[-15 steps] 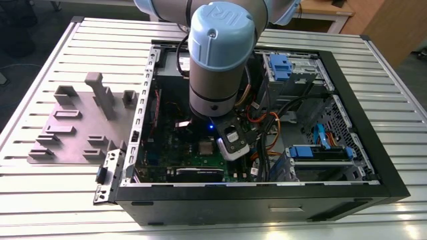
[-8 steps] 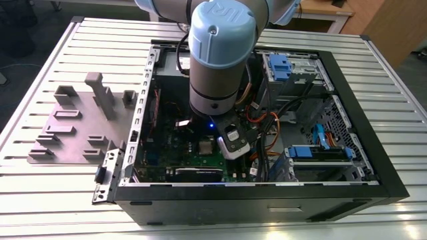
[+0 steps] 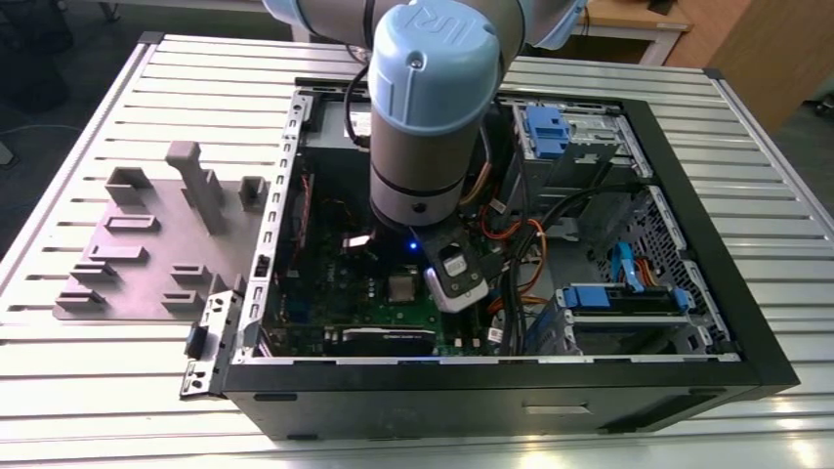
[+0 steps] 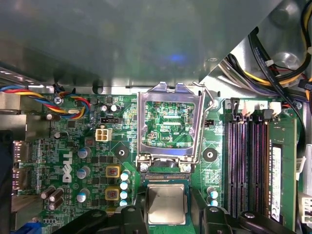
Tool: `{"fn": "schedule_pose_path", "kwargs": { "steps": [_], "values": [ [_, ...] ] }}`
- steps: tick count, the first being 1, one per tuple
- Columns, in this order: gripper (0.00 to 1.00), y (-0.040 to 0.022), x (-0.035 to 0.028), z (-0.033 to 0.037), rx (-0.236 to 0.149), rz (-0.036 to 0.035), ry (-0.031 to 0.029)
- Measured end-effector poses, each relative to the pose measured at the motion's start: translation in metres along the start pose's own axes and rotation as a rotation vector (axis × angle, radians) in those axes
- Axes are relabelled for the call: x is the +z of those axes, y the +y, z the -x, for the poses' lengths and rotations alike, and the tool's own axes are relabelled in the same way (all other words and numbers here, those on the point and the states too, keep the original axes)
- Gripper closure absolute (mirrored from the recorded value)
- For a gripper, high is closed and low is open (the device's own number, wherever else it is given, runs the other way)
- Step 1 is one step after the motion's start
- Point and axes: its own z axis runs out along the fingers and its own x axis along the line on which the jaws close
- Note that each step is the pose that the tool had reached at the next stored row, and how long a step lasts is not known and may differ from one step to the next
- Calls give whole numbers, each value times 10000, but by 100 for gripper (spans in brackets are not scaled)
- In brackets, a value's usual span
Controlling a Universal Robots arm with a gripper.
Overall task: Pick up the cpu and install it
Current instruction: 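Place the cpu into insertion slot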
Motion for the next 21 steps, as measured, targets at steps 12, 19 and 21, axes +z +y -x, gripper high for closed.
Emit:
{"fn": "schedule_pose_path", "kwargs": {
  "steps": [12,19,21],
  "values": [
    [48,-1,17,0,2,1,0],
    [48,1,-11,2,1,3,15],
    [48,1,-7,2,1,4,15]
  ]
}}
